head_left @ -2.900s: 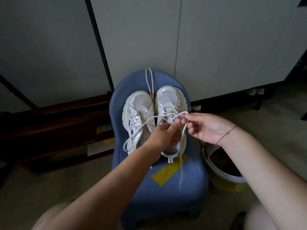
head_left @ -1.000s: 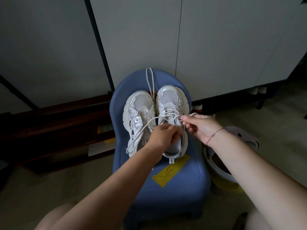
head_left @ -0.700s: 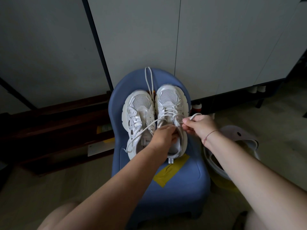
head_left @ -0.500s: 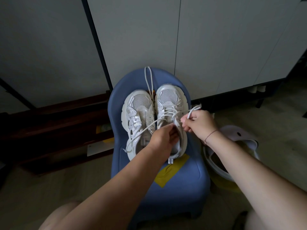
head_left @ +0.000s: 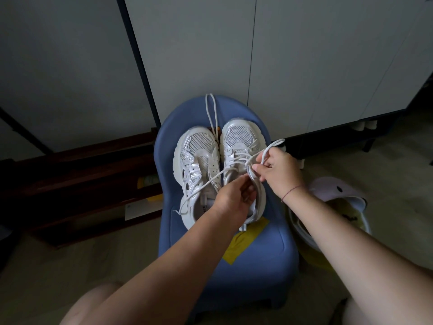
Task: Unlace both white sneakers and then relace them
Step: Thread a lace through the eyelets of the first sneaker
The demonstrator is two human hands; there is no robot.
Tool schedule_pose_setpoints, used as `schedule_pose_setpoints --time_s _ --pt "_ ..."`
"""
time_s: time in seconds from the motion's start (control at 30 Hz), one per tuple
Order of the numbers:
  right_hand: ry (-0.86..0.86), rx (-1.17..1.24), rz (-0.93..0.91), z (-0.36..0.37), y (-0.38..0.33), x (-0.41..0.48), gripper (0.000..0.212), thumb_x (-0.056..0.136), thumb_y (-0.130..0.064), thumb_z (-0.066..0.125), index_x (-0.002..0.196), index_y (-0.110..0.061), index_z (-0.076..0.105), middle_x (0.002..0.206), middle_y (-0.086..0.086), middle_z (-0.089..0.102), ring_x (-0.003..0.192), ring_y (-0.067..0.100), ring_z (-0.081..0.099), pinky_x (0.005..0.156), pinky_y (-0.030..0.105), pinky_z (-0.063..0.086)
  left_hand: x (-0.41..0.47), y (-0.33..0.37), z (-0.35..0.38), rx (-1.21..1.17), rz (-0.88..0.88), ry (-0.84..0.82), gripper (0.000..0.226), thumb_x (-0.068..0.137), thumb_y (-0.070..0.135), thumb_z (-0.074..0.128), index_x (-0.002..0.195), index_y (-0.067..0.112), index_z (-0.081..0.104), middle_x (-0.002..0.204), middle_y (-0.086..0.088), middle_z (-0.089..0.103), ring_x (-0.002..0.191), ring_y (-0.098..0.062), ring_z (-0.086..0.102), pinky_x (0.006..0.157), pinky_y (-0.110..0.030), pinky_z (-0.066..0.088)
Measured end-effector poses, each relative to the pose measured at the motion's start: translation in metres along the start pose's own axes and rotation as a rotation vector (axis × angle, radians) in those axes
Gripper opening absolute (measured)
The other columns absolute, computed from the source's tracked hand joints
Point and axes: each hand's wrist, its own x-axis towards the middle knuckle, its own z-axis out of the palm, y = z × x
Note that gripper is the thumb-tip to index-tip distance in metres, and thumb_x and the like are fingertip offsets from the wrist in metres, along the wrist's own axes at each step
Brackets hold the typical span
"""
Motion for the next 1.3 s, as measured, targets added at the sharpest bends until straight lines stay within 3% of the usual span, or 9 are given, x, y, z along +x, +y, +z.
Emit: schedule_pose_setpoints --time_s 0.1,0.23,0.47,0.67,0.77,0.87,1.0,1.2,1.3 --pt "0.014 0.187 0.124 0.000 0.005 0.001 0.019 0.078 -0.008 0.072 0.067 -0.014 0.058 0.055 0.008 0.063 0.042 0.006 0.054 0.051 0.020 0.044 0.002 0.001 -0.001 0.005 -0.007 -0.015 0.023 0.098 0.006 0.051 0.079 0.006 0.064 0.058 -0.002 0.063 0.061 -0.011 0.051 0.054 -0.017 0.047" --pt "-0.015 0.350 0.233 0.003 0.009 -0.001 0.015 0.077 -0.010 0.076 0.076 0.002 0.066 0.048 -0.008 0.058 0.038 -0.001 0.046 0.047 0.010 0.040 0.004 0.001 -0.002 -0.008 -0.037 -0.022 0.023 0.100 0.010 0.050 0.082 0.006 0.064 0.066 -0.003 0.062 0.062 -0.011 0.050 0.053 -0.018 0.047" --pt "-0.113 0.630 0.471 0.005 0.010 0.000 0.019 0.087 -0.013 0.065 0.070 -0.010 0.059 0.062 0.002 0.056 0.047 0.004 0.049 0.044 0.011 0.040 0.011 -0.001 0.002 -0.048 -0.100 0.011 0.029 0.102 0.021 0.047 0.079 0.010 0.061 0.061 0.002 0.055 0.060 -0.008 0.048 0.051 -0.017 0.046" --pt "-0.105 0.468 0.369 0.005 0.014 0.001 0.017 0.085 -0.011 0.068 0.069 -0.011 0.063 0.059 0.002 0.057 0.043 0.000 0.049 0.042 0.009 0.039 0.015 -0.004 0.007 -0.076 -0.104 0.021 0.026 0.097 0.020 0.058 0.073 0.011 0.060 0.051 0.004 0.051 0.046 -0.004 0.048 0.043 -0.014 0.045" --pt "-0.121 0.480 0.345 0.011 0.014 0.000 0.013 0.081 -0.017 0.073 0.077 -0.009 0.064 0.064 0.005 0.059 0.055 0.009 0.052 0.049 0.015 0.044 0.016 -0.004 0.007 -0.093 -0.089 0.036 0.023 0.094 0.018 0.063 0.073 0.009 0.061 0.045 0.004 0.054 0.035 -0.002 0.049 0.038 -0.013 0.042" --pt "-0.182 0.426 0.323 0.012 0.016 -0.003 0.038 0.068 -0.024 0.084 0.093 -0.006 0.062 0.085 0.006 0.067 0.076 0.016 0.064 0.069 0.028 0.051 0.018 -0.005 0.006 -0.074 -0.056 0.067 0.020 0.093 0.012 0.063 0.074 0.006 0.061 0.043 0.003 0.056 0.038 -0.002 0.050 0.039 -0.012 0.043" --pt "-0.188 0.363 0.269 0.006 0.019 -0.002 0.030 0.065 -0.017 0.084 0.083 -0.012 0.060 0.084 0.007 0.068 0.079 0.021 0.064 0.079 0.038 0.053 0.016 -0.005 0.001 -0.039 0.002 0.049 0.022 0.095 0.006 0.059 0.073 0.003 0.059 0.043 0.001 0.059 0.048 -0.007 0.055 0.042 -0.013 0.044" --pt "-0.198 0.415 0.247 -0.005 0.020 -0.004 0.013 0.075 -0.003 0.076 0.077 -0.010 0.065 0.073 0.007 0.066 0.066 0.016 0.060 0.059 0.022 0.051 -0.009 -0.007 -0.025 0.445 -0.018 -0.155 0.025 0.097 0.004 0.053 0.073 0.004 0.058 0.054 -0.001 0.054 0.047 -0.006 0.049 0.051 -0.017 0.041" --pt "-0.192 0.469 0.269 -0.009 0.021 -0.006 0.018 0.076 -0.001 0.074 0.078 -0.015 0.064 0.074 0.003 0.067 0.064 0.012 0.060 0.053 0.018 0.049 -0.026 0.003 -0.044 0.945 -0.079 -0.324 0.014 0.095 0.005 0.057 0.083 0.001 0.063 0.067 -0.004 0.057 0.054 -0.005 0.052 0.058 -0.014 0.046"
